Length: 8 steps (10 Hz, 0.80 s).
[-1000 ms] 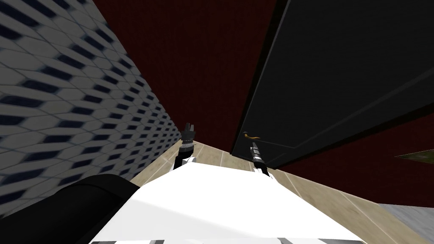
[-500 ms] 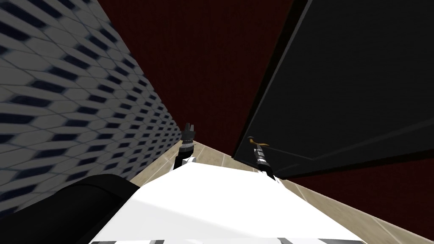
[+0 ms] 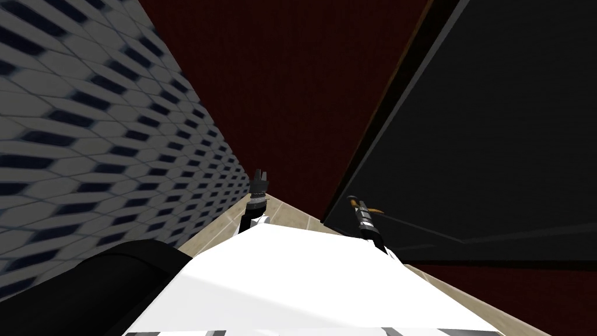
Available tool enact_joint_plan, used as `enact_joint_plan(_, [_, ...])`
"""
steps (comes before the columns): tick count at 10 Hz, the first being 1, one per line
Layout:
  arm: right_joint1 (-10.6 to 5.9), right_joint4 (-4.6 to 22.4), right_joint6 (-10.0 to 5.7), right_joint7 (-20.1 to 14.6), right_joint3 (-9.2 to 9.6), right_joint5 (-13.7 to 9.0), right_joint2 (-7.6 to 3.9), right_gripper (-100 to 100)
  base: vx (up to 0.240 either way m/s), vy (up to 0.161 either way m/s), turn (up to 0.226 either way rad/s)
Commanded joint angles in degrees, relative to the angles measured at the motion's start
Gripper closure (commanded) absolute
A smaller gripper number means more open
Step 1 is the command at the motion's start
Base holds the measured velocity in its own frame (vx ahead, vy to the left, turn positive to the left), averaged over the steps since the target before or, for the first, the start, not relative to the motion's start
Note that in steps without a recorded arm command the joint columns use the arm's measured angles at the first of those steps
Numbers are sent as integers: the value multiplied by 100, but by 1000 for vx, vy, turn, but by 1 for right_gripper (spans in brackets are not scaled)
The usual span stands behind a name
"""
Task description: Pull the door open
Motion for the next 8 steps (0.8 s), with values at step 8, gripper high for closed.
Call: enact_joint_plan(8, [115,-3,-104,-153,118,36,-115,100,-58,-8,39])
